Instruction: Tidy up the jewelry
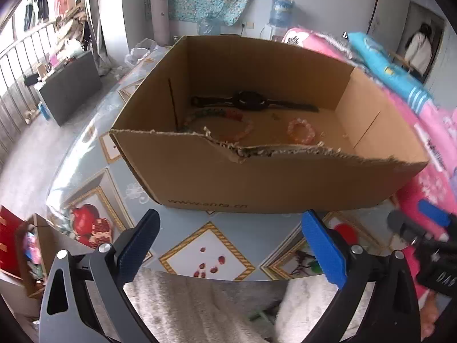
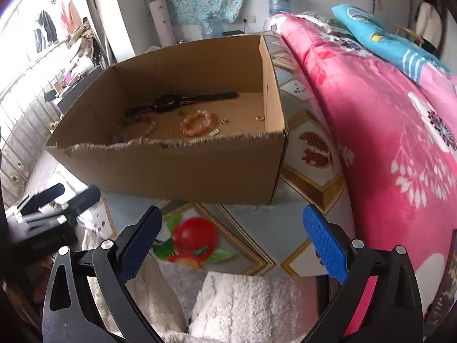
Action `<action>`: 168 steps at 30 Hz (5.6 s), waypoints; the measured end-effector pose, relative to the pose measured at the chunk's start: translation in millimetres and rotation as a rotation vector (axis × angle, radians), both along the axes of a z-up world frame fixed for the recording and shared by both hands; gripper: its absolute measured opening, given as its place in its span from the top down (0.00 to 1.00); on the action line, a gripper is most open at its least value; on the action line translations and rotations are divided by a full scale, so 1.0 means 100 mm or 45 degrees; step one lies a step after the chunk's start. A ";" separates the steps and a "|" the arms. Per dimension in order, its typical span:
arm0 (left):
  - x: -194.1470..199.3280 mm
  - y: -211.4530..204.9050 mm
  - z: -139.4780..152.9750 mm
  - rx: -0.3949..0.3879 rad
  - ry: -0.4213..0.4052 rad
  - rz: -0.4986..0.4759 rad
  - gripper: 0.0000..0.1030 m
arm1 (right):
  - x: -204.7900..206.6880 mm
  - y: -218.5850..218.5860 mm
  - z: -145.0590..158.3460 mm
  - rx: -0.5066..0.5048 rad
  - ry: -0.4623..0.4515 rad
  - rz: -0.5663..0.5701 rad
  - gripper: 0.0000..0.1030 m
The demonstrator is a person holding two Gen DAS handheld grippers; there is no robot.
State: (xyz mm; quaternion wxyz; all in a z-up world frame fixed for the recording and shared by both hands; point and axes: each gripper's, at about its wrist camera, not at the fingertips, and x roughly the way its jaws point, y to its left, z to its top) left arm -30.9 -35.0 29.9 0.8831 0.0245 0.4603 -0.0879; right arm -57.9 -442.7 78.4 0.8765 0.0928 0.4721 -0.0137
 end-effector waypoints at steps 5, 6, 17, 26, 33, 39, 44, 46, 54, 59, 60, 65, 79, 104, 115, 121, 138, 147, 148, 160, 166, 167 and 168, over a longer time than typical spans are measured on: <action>0.02 -0.06 0.00 0.056 0.001 -0.007 0.06 | 0.06 0.07 0.04 0.016 -0.010 0.011 0.08; 0.02 -0.06 0.01 0.059 0.000 -0.001 0.06 | 0.05 0.11 0.04 0.011 -0.009 0.019 0.08; 0.04 -0.06 0.07 0.049 -0.002 0.000 0.06 | 0.06 0.18 0.02 -0.042 -0.009 0.012 0.08; 0.06 -0.06 0.09 0.059 -0.003 0.005 0.06 | 0.09 0.15 0.01 -0.042 -0.010 0.001 0.08; 0.06 -0.07 0.09 0.059 -0.002 0.002 0.06 | 0.10 0.14 0.02 -0.061 -0.014 0.001 0.08; 0.07 -0.08 0.09 0.061 0.001 0.002 0.06 | 0.10 0.13 0.01 -0.060 -0.004 -0.007 0.08; 0.07 -0.10 0.08 0.067 0.000 0.001 0.06 | 0.10 0.11 0.00 -0.058 -0.003 -0.008 0.08; 0.08 -0.10 0.08 0.067 0.002 0.001 0.06 | 0.10 0.11 0.00 -0.057 -0.003 -0.010 0.08; 0.09 -0.11 0.07 0.071 0.010 0.003 0.06 | 0.11 0.09 -0.03 -0.059 0.005 -0.014 0.08; 0.12 -0.12 0.03 0.073 0.032 0.001 0.06 | 0.13 0.10 -0.06 -0.062 0.022 -0.015 0.08; 0.12 -0.11 0.02 0.073 0.034 0.001 0.06 | 0.13 0.10 -0.07 -0.064 0.025 -0.015 0.08; 0.15 -0.11 -0.02 0.076 0.054 -0.001 0.06 | 0.15 0.11 -0.10 -0.059 0.045 -0.019 0.08; 0.26 -0.13 -0.07 0.090 0.104 0.001 0.06 | 0.25 0.13 -0.17 -0.038 0.090 -0.021 0.08; 0.35 -0.17 -0.10 0.105 0.142 -0.006 0.06 | 0.31 0.10 -0.19 -0.026 0.114 -0.031 0.08; 0.36 -0.16 -0.10 0.105 0.145 -0.004 0.06 | 0.33 0.11 -0.18 -0.037 0.118 -0.031 0.08; 0.37 -0.16 -0.11 0.105 0.150 -0.002 0.06 | 0.33 0.12 -0.19 -0.043 0.119 -0.027 0.08; 0.36 -0.14 -0.12 0.107 0.153 0.009 0.06 | 0.34 0.14 -0.18 -0.055 0.125 -0.023 0.08; 0.36 -0.14 -0.12 0.107 0.153 0.008 0.06 | 0.34 0.16 -0.18 -0.057 0.126 -0.024 0.08; 0.36 -0.14 -0.12 0.107 0.153 0.009 0.06 | 0.34 0.15 -0.18 -0.057 0.126 -0.023 0.08; 0.36 -0.11 -0.12 0.108 0.151 0.010 0.06 | 0.35 0.17 -0.18 -0.060 0.127 -0.024 0.08; 0.36 -0.11 -0.11 0.108 0.149 0.010 0.06 | 0.35 0.17 -0.17 -0.060 0.127 -0.022 0.08; 0.36 -0.11 -0.11 0.108 0.149 0.010 0.06 | 0.35 0.18 -0.17 -0.061 0.126 -0.022 0.08; 0.36 -0.10 -0.11 0.109 0.149 0.011 0.06 | 0.35 0.18 -0.17 -0.060 0.126 -0.023 0.08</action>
